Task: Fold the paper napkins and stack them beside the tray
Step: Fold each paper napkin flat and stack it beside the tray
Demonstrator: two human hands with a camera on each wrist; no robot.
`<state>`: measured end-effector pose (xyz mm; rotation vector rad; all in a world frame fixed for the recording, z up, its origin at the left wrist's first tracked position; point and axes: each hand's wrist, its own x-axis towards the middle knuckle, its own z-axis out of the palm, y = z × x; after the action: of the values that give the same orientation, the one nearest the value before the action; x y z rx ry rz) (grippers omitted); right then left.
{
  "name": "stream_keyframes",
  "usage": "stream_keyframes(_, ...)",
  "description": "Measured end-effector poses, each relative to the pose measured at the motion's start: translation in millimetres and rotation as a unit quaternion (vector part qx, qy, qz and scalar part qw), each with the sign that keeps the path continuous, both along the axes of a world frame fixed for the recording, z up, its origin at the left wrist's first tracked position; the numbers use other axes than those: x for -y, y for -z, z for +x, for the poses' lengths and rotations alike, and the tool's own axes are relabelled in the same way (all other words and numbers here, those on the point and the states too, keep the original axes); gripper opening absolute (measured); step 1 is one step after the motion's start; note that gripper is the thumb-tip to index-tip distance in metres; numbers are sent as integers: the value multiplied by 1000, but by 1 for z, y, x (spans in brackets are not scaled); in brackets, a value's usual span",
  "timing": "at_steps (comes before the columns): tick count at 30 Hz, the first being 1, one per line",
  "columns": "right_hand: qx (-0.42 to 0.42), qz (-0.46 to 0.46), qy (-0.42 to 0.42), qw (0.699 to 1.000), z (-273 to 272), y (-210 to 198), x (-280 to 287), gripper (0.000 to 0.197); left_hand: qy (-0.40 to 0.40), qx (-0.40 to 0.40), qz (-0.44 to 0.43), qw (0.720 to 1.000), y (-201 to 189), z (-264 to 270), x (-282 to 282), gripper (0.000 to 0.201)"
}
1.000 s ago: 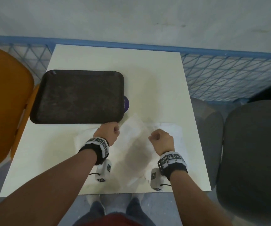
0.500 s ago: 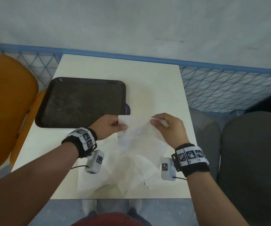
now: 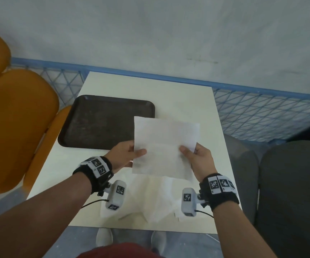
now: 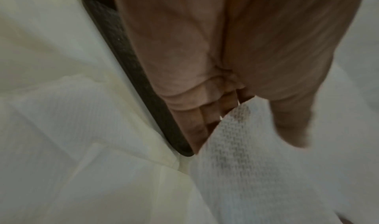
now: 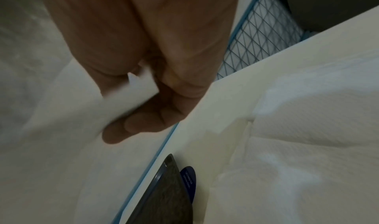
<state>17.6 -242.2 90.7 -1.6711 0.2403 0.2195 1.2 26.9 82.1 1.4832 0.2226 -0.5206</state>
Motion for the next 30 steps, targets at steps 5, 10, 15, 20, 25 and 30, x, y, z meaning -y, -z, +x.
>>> stream_keyframes(5,-2,-1,-21,1000,-6,5,-1,14,-6,24,-43,999,-9,2,-12,31)
stream_keyframes(10,27,-25,-17,999,-18,-1,-5,15,3,27,-51,998,-20,8,-19,23)
stream_keyframes(15,-6,151,64,986,-32,-14,-11,37,20,86,-26,996,-27,8,-25,26)
stream_keyframes(20,-22,165,82,983,-56,-22,-15,17,53,124,-20,991,-30,6,-25,37)
stream_keyframes(25,-2,31,83,996,-65,1,-4,19,87,88,0,992,-15,10,-25,43)
stream_keyframes(30,-26,-40,77,996,-51,21,16,23,83,56,45,994,6,7,-14,47)
